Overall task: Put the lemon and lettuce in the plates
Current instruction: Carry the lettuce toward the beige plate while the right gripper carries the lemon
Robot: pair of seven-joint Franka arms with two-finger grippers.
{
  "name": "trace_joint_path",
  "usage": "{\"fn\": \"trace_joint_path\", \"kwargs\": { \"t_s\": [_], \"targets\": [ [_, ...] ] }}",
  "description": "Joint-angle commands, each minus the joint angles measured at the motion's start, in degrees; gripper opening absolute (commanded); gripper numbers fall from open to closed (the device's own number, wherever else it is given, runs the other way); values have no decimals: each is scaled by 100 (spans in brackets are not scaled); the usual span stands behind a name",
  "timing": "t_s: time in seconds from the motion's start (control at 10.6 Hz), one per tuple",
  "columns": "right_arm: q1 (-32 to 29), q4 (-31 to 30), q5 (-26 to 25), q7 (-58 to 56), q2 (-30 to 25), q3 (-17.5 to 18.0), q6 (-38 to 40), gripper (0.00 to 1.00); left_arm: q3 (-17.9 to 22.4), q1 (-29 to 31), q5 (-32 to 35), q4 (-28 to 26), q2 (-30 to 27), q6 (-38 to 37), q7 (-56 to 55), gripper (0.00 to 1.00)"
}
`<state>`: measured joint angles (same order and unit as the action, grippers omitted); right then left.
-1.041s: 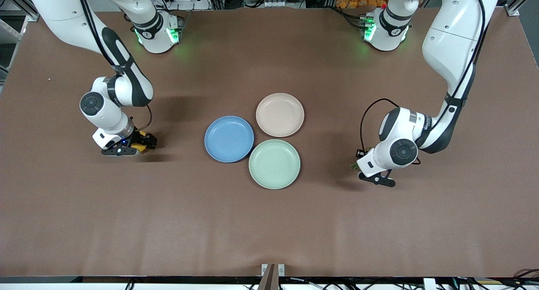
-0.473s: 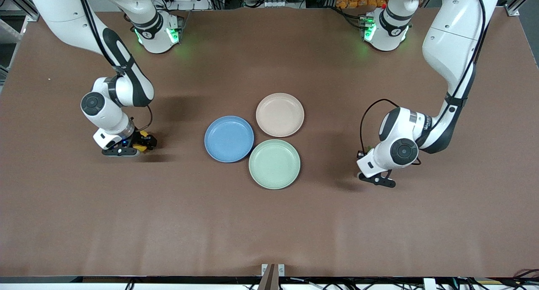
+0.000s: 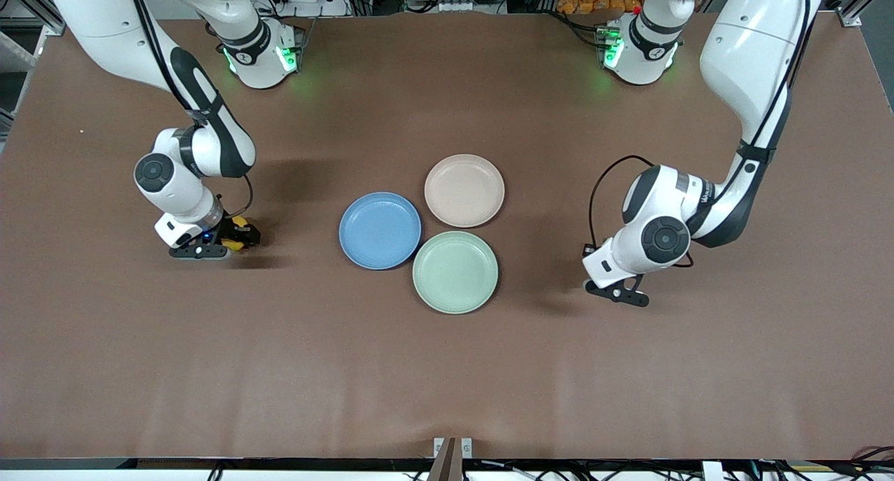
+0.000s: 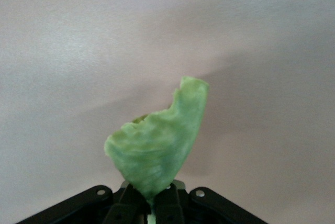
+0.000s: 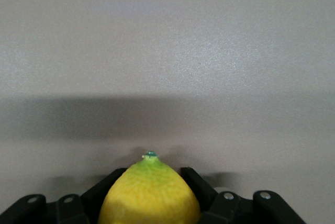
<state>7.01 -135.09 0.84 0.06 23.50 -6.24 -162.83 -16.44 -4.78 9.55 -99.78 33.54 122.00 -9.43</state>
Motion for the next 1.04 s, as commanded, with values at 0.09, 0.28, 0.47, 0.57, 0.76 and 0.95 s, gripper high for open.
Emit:
{"fn": "trace_joint_path", "kwargs": {
  "t_s": [0.09, 0.28, 0.47, 0.57, 0.76, 0.95],
  "targets": [
    [19, 114, 57, 73, -134, 105, 302, 27, -647, 4, -111, -67, -268, -483, -988, 0],
    [19, 421, 57, 361, -258, 307, 952, 26, -1034, 21, -111, -67, -330, -677, -1568, 0],
    [28, 772, 57, 966, -258, 605, 1314, 26, -1465, -22, -190, -68, -313, -808, -2261, 0],
    [28, 939, 57, 1265, -258, 772, 1481, 26, -1684, -49, -225, -76, -269, -853, -2596, 0],
    [63, 1343, 57, 1846, -258, 1150, 1920, 26, -1932, -171, -261, -76, -120, -853, -3089, 0],
    [151, 1626, 48, 2470, -206, 1510, 2159, 26, -1933, -452, -313, -33, -23, -775, -3424, 0]
  ]
}}
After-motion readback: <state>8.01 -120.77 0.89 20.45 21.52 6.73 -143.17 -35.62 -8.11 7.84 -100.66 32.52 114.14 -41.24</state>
